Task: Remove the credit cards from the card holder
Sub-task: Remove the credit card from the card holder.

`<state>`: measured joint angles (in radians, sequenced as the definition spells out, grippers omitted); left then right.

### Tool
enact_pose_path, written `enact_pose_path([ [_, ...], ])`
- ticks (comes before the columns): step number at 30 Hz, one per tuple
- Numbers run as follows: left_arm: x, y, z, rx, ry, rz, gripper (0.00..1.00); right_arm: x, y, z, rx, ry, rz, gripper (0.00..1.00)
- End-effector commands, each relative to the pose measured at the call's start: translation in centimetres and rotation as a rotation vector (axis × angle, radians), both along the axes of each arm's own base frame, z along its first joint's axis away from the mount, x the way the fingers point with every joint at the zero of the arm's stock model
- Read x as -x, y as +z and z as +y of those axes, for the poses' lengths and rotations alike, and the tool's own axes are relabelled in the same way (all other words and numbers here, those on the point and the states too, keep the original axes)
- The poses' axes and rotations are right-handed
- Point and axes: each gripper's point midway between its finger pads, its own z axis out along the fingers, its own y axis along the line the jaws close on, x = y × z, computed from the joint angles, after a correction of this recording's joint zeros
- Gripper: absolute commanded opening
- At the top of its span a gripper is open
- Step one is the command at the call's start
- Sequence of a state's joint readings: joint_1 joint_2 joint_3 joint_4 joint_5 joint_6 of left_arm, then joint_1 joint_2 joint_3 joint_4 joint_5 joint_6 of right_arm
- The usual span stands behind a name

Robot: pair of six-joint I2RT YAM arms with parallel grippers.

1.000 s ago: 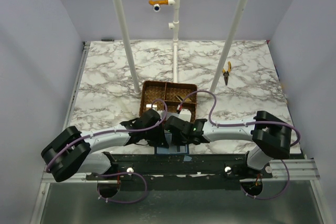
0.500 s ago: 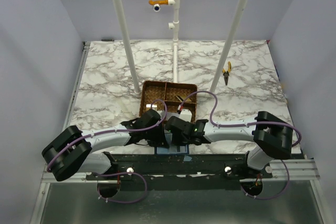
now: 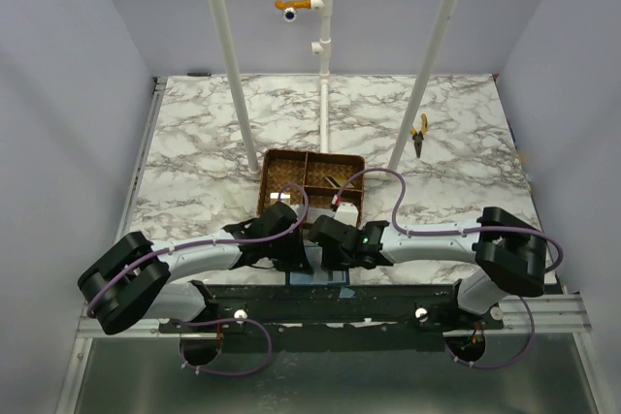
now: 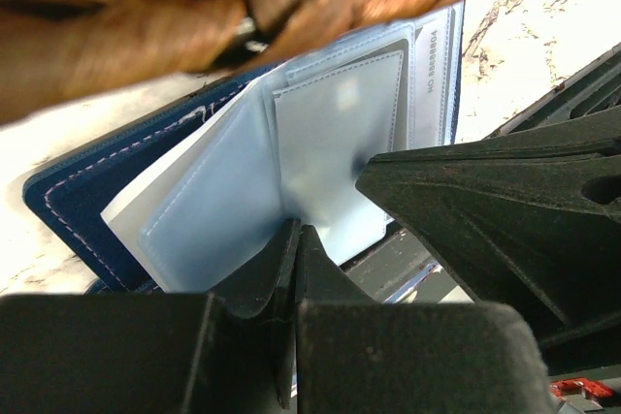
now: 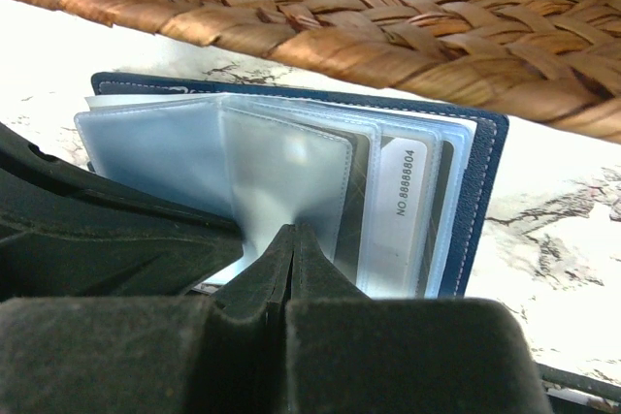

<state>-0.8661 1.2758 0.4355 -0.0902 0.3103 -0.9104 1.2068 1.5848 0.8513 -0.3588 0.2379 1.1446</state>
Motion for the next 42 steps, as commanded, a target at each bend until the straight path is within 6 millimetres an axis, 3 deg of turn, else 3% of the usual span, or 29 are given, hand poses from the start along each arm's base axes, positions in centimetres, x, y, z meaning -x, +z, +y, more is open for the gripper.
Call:
enact_pose_path([
  [1,0.4,-1.6,1.3,-0.066,0.017,0.007,0.00,0.7,-1.0,-2.9,0.098,-0.004,0.020,0.01],
  [19,0.4,-2.1,1.9,-0.086,0.037,0.009,0.00,0.5,-0.2,-3.7,0.093,-0.012,-0.007,0.01],
  [33,0.6,-2.2,2.0,-0.076,0.043,0.006,0.00,0.1,0.1,-1.3,0.064,0.026,-0.003,0.01],
  [42,-0.4,0.4,2.0,-0.061,0.044,-0.069,0.00,-0.5,1.2,0.4,0.038,0.056,-0.022,0.01],
])
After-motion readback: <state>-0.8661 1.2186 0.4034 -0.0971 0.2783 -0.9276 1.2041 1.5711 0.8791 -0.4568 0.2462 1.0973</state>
